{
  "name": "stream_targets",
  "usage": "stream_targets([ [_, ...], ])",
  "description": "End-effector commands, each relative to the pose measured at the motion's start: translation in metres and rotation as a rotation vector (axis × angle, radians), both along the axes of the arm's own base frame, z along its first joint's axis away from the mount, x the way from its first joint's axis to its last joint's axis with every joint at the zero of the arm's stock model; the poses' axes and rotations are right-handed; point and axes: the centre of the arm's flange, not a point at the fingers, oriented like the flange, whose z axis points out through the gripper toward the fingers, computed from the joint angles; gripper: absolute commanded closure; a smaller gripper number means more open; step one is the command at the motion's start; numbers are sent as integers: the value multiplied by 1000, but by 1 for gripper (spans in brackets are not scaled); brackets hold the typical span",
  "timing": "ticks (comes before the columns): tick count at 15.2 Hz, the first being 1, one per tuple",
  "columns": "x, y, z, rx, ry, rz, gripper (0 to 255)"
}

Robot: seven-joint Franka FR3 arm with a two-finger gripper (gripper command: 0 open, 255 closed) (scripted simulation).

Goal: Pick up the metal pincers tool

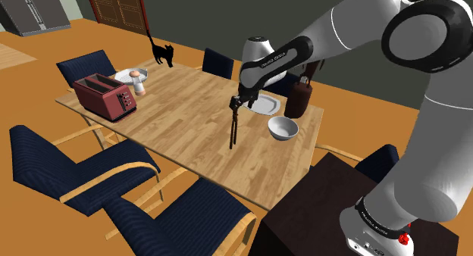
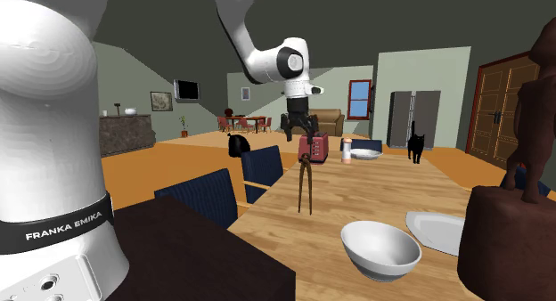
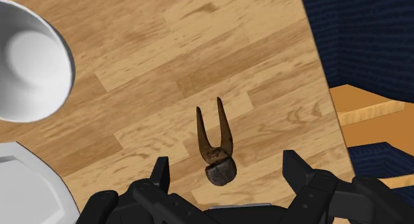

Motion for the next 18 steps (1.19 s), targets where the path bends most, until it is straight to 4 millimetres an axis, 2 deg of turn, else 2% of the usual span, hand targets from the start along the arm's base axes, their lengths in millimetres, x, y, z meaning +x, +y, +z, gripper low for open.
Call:
stream_targets([
  [1,21,0,-16,-3,-7,-5,0],
  [3,40,1,-33,-6,-14,-9,0],
  [10,40,1,-70,-6,-14,-9,0],
  [13,40,1,-73,-6,-14,-9,0],
  [14,40,1,-73,-6,-14,-9,255],
  [18,40,1,-73,-6,-14,-9,255],
])
